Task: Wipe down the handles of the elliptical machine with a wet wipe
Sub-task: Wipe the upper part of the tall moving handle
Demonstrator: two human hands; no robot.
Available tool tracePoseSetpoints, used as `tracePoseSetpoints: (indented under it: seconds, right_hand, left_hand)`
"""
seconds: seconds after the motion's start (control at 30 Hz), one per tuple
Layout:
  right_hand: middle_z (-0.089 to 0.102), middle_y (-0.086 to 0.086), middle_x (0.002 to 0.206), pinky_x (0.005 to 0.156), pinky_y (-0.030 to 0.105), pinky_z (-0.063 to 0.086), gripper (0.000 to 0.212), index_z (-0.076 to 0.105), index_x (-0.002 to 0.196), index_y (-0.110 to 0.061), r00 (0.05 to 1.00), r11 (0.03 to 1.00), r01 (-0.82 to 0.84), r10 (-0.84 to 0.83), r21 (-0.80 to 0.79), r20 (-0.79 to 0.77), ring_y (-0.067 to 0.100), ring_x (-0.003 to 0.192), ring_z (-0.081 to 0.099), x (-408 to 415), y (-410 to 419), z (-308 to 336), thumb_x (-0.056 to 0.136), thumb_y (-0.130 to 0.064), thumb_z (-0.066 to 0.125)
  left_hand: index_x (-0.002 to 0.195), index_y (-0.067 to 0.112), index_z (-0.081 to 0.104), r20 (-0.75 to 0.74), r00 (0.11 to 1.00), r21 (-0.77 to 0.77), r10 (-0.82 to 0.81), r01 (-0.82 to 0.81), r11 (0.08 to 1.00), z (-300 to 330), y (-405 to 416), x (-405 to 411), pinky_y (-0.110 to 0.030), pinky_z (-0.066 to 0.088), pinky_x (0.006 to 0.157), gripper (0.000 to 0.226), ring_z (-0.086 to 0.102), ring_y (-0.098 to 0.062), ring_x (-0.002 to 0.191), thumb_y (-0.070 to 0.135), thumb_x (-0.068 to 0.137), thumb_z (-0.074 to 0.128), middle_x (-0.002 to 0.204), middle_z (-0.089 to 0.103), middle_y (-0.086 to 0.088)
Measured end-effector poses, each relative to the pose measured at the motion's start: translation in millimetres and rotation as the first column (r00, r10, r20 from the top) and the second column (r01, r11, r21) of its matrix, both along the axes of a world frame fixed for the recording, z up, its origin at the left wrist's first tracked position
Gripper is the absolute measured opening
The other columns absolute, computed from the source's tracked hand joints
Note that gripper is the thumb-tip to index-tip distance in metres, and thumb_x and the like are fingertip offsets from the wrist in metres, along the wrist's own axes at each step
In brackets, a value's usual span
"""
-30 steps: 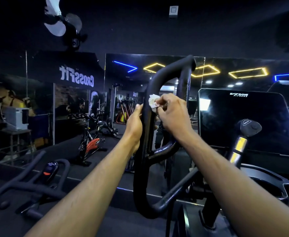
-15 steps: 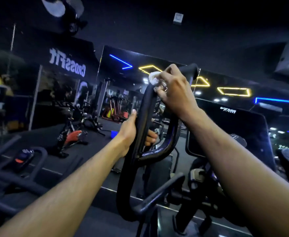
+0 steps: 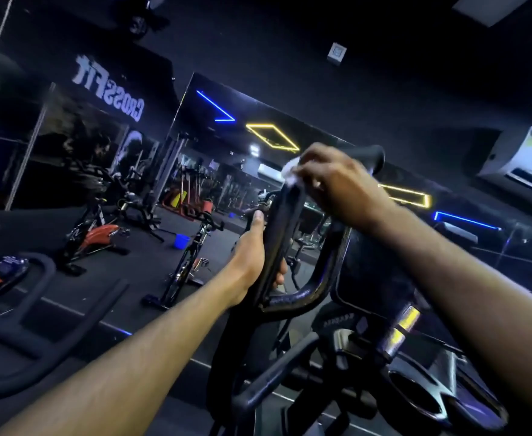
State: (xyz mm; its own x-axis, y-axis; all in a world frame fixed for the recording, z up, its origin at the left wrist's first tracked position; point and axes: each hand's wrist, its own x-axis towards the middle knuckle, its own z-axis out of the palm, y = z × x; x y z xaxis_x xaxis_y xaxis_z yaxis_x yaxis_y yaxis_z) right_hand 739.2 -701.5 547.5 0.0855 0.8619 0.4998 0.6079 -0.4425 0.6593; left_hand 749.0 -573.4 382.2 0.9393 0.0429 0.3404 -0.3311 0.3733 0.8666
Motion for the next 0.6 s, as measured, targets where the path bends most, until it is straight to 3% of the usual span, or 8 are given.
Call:
tracePoseSetpoints:
  seconds: [0.1, 0.23, 0.37, 0.47, 0.6]
  right_hand:
    - [0.067, 0.015, 0.107, 0.081, 0.042, 0.052, 0.007, 0.072, 0.086, -0.004, 0.991, 0.984, 0.123, -0.128, 0.126, 0.026, 0.035, 0.094, 0.064, 10.4, 8.4, 18.8, 0.087, -0.002, 0.065]
    - [0.064, 0.015, 0.103, 0.079, 0.038, 0.048, 0.006, 0.070, 0.090, -0.002, 0.974, 0.965, 0.221, -0.226, 0.143, 0.018, 0.032, 0.089, 0.062, 6.6, 18.6, -13.1, 0.088, -0.001, 0.064]
    - [0.063, 0.008, 0.109, 0.078, 0.035, 0.052, 0.030, 0.070, 0.104, -0.007, 0.971, 0.967, 0.237, -0.234, -0.093, 0.046, 0.020, 0.089, 0.051, -8.7, 26.5, -44.0, 0.093, -0.012, 0.042]
    - [0.065, 0.004, 0.111, 0.080, 0.034, 0.051, 0.023, 0.072, 0.106, -0.010, 0.959, 0.935, 0.278, -0.284, -0.222, 0.005, 0.019, 0.092, 0.052, -13.8, 32.2, -25.1, 0.096, -0.013, 0.051]
    - [0.070, 0.009, 0.097, 0.077, 0.027, 0.043, 0.010, 0.073, 0.088, -0.007, 0.961, 0.961, 0.277, -0.277, -0.014, 0.002, 0.022, 0.083, 0.058, -7.8, 31.3, 27.8, 0.088, 0.001, 0.066]
  left_hand:
    - [0.109, -0.005, 0.065, 0.009, 1.000, 0.005, -0.006, 0.006, 1.000, -4.2, 1.4, 5.0, -0.035, 0.050, 0.055, 0.093, 0.058, -0.028, 0.054, 0.073, 0.103, 0.015, 0.067, 0.063, -0.018]
    - [0.097, 0.003, 0.062, 0.011, 0.999, -0.002, -0.038, 0.038, 0.999, -3.4, 2.6, 5.7, -0.034, 0.048, 0.052, 0.084, 0.056, -0.028, 0.052, 0.073, 0.103, 0.016, 0.065, 0.061, -0.017]
    - [0.102, 0.003, 0.065, -0.031, 0.999, -0.007, -0.025, 0.025, 1.000, -3.6, 0.8, 7.9, -0.031, 0.049, 0.049, 0.086, 0.059, -0.027, 0.047, 0.075, 0.101, 0.018, 0.064, 0.064, -0.017]
    - [0.106, 0.005, 0.065, -0.021, 0.999, 0.012, -0.032, 0.033, 0.999, -6.4, 1.6, 11.8, -0.035, 0.051, 0.054, 0.088, 0.061, -0.028, 0.050, 0.078, 0.099, 0.016, 0.065, 0.067, -0.017]
    - [0.094, 0.011, 0.064, 0.016, 0.998, 0.037, -0.066, 0.066, 0.997, -7.7, 3.2, 10.9, -0.037, 0.050, 0.056, 0.087, 0.062, -0.029, 0.055, 0.083, 0.095, 0.015, 0.066, 0.066, -0.014]
